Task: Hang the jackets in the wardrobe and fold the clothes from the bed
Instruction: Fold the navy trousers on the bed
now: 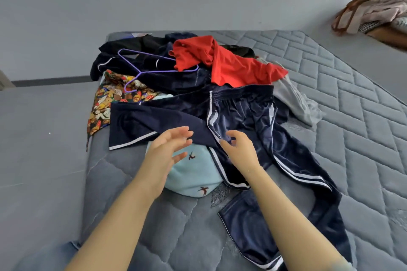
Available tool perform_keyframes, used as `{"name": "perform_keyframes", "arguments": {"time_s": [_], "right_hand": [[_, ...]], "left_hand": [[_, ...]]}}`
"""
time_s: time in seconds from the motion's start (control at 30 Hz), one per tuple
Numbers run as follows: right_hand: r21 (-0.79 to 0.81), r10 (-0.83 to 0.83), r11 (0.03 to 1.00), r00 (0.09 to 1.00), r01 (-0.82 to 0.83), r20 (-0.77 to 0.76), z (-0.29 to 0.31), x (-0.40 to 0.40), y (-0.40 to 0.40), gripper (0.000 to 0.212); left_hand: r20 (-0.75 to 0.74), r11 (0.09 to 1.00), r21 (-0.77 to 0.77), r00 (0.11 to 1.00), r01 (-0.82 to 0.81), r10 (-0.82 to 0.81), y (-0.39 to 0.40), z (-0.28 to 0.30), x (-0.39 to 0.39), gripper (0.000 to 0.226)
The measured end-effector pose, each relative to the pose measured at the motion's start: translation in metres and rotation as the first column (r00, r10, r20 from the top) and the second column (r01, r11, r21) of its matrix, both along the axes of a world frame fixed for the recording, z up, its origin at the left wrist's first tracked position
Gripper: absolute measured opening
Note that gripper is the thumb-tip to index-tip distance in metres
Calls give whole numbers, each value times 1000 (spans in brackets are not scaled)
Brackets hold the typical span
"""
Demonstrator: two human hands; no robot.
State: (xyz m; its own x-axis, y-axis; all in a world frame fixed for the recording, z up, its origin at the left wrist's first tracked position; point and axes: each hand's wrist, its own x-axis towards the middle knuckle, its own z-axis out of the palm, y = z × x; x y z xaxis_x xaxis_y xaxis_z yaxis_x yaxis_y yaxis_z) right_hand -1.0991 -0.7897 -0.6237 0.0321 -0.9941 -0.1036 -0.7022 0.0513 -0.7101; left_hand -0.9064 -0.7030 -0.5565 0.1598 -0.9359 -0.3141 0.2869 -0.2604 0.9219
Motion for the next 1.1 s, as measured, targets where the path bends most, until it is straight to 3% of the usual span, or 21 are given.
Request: {"name": "perform_keyframes", "arguments": {"time_s": [0.1, 0.17, 0.33, 0.4, 0.47, 0.6, 0.7, 0.83, 0.9, 0.97, 1.03, 1.1], "right_hand": [[62, 44, 998, 982, -33, -185, -18, 14, -36, 66], [108, 50, 994, 958, -20, -283, -29, 26, -53, 75], [19, 60, 998, 882, -58, -467, -43, 42, -69, 22], [-53, 36, 997, 934, -58, -355, -40, 39, -63, 20], [-119, 37, 991, 990, -53, -133, -27, 36, -46, 27], [-235, 212, 957, 960, -167, 181, -2, 40, 7, 20], [-261, 347, 923, 903, -282, 252, 10, 49, 53, 19], [-251, 580, 808, 797, -534, 170, 8, 66, 100, 25], [-199, 660, 749, 734, -632, 158, -1, 68, 116, 16], [-116, 673, 738, 712, -665, 200, -7, 66, 124, 22], [-81, 604, 787, 736, -612, 305, -4, 64, 123, 27], [-157, 511, 859, 790, -488, 339, 6, 63, 110, 22]], "left_hand": [[-21, 999, 25, 1000, -21, 22, -5, -7, 0, 23], [-20, 999, 37, 999, -30, 30, -7, -12, 4, 24], [-7, 996, 57, 998, -69, 70, -10, -21, 25, 25], [-18, 994, 68, 996, -82, 83, -10, -24, 34, 24], [-20, 994, 74, 996, -80, 81, -9, -26, 41, 24], [-65, 995, 82, 996, -57, 62, -5, -28, 48, 25], [-130, 993, 112, 991, -30, 44, 6, -34, 49, 28], [-195, 978, 155, 975, 139, -107, 17, -39, 39, 47], [-176, 979, 199, 984, 36, 0, 16, -45, 33, 38], [-129, 960, 243, 976, -140, 175, 13, -51, 33, 28], [-118, 938, 255, 956, -234, 270, 13, -53, 39, 30], [-108, 931, 255, 949, -263, 298, 16, -49, 50, 43]]}}
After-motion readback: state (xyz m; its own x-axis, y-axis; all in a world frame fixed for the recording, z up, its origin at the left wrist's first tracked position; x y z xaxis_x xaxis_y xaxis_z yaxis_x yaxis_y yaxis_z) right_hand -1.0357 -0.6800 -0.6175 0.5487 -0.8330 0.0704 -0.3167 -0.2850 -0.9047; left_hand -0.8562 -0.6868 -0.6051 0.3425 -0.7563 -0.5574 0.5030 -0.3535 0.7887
